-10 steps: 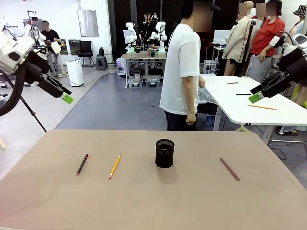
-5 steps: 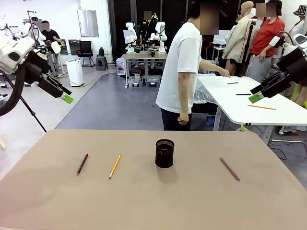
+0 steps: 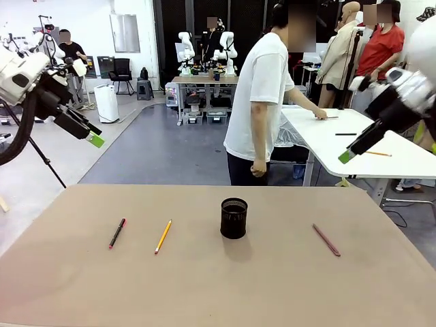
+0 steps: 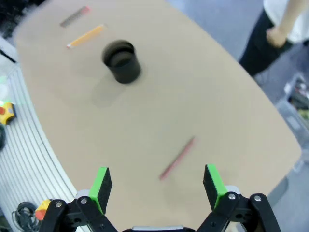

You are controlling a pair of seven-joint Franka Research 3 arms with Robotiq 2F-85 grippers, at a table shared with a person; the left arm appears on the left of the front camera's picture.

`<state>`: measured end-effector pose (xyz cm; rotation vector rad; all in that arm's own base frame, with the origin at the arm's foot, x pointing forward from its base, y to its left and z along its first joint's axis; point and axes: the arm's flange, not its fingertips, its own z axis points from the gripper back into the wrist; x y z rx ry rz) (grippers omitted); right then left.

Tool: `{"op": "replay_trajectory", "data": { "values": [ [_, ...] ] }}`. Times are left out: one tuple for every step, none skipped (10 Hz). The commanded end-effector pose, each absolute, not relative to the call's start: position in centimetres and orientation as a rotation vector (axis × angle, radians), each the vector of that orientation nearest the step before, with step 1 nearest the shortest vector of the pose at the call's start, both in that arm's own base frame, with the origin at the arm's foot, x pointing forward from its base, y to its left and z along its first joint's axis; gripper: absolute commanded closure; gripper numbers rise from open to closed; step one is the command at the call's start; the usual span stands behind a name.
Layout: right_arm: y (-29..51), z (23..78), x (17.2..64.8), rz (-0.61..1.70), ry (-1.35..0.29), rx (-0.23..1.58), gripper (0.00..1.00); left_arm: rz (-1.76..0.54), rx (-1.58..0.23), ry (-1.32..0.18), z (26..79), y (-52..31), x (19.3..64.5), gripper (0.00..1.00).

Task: Place the pens into the pen holder.
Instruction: Pick up a writing instrument from the table and place it into the Pen holder.

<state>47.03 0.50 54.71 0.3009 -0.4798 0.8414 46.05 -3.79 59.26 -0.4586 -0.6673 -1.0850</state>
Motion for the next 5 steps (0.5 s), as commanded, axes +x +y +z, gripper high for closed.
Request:
{"op": "replay_trajectory", "data": {
  "values": [
    [2.5,52.2,47.9,0.75,-0.323,0.166,0.0,-1.088,-0.46,-0.671,59.3,-3.8,46.0,0.0],
    [3.1,50.4,48.1,0.716,-0.262,0.12,0.0,-1.088,-0.46,-0.671,59.3,-3.8,46.0,0.0],
    [3.6,48.7,48.5,0.691,-0.215,0.084,0.0,-1.088,-0.46,-0.671,59.3,-3.8,46.0,0.0],
    [3.7,47.5,48.4,0.667,-0.192,0.056,0.0,-1.088,-0.46,-0.671,59.3,-3.8,46.0,0.0],
    [3.3,46.5,48.8,0.655,-0.173,0.056,0.0,-1.088,-0.46,-0.671,59.3,-3.8,46.0,0.0]
  ]
}}
